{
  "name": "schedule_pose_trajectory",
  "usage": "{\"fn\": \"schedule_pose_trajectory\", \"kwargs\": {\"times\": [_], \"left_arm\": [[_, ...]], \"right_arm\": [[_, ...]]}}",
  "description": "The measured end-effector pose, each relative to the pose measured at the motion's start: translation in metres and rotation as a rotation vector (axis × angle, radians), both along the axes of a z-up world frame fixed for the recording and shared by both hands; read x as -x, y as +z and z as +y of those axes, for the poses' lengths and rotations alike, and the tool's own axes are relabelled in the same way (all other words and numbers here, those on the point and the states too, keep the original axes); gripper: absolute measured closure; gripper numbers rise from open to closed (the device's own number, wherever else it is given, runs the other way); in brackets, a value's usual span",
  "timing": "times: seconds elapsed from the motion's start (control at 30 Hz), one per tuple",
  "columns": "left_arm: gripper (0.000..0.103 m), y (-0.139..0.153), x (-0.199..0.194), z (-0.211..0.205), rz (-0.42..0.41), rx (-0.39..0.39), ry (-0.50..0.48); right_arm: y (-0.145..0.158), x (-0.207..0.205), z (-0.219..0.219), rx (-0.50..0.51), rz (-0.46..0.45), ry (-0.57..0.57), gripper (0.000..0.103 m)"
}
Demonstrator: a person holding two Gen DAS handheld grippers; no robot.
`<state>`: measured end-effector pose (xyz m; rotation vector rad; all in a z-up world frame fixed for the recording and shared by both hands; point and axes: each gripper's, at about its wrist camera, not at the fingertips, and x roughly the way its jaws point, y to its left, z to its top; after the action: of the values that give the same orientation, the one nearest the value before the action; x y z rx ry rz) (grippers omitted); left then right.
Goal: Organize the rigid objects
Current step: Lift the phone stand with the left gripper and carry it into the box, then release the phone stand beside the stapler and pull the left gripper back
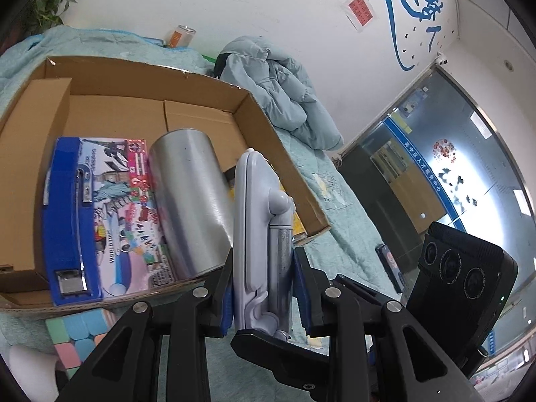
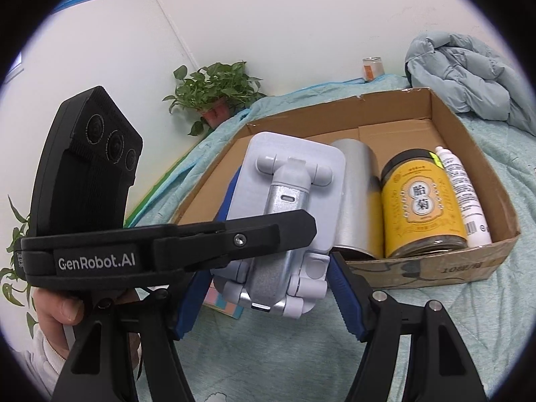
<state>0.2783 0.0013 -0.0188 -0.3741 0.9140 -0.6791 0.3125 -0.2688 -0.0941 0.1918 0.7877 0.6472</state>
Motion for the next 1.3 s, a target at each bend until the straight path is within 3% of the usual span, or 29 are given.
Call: {"fn": "schedule_pose_trajectory", "kwargs": {"times": [0.43, 0.63, 0.73, 0.77, 0.87, 0.9, 1.1, 1.3], "left_arm": [[0.076, -0.007, -0.023, 0.033, 0.038, 0.045, 0.058], [0.076, -0.024, -0.049, 0.059, 0.123, 0.097, 0.094], [0.074, -0.030, -0.056, 0.065, 0.133, 0.078, 0.114], [0.071, -0.030, -0.056, 0.066, 0.130, 0.060, 0.125], [0.035, -0.030, -0.058, 0.072, 0.133, 0.033, 0.161], [0.029, -0.029, -0.058, 0.074, 0.137, 0.034, 0.173], [0.029, -0.015, -0.035, 0.088, 0.050, -0.008, 0.214], [0.025, 0.008, 0.013, 0.092, -0.136, -0.128, 0.320]], "right_arm": [[-0.002, -0.021, 0.026, 0.009, 0.017, 0.038, 0.035], [-0.009, -0.039, 0.048, 0.038, 0.059, 0.038, 0.035], [-0.013, -0.044, 0.055, 0.049, 0.076, 0.039, 0.035], [-0.013, -0.045, 0.057, 0.054, 0.078, 0.039, 0.035], [-0.014, -0.044, 0.062, 0.077, 0.079, 0.029, 0.034], [-0.014, -0.042, 0.060, 0.077, 0.076, 0.015, 0.034], [-0.011, -0.019, 0.045, 0.033, 0.045, -0.014, 0.027], [-0.012, 0.002, 0.040, 0.071, -0.025, -0.023, 0.027]]}}
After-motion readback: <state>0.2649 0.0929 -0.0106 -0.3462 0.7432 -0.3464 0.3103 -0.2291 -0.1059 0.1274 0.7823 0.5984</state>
